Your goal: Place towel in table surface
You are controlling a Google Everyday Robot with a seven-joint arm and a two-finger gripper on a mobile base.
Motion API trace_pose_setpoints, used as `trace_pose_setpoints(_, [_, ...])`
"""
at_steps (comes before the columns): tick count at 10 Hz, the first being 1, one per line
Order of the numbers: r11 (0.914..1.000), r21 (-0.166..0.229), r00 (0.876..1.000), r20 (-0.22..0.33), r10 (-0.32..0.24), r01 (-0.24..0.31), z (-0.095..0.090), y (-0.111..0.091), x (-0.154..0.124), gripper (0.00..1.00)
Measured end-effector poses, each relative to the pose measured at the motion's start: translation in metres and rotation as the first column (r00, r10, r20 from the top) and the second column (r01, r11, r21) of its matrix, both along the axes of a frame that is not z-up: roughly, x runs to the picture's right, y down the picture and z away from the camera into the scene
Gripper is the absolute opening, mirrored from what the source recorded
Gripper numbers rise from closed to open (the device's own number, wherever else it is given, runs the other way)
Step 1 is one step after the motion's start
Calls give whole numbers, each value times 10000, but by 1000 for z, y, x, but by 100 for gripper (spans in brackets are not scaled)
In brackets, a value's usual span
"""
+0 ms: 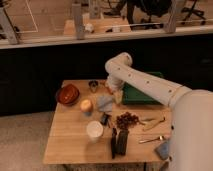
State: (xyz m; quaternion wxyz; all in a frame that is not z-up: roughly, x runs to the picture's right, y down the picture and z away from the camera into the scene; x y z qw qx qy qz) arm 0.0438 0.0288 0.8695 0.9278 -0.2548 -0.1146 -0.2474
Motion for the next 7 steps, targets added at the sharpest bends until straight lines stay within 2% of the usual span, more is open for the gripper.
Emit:
trace_pose_setpoints(1, [10000,-58,9999,149,-58,59,10,0,-6,80])
trace_pose_setpoints(4, [9995,-260,9974,699,-157,176,25,4,-23,79])
trace_pose_setpoints(7, [9988,-373,9939,1065,-279,321,39,16,-36,60])
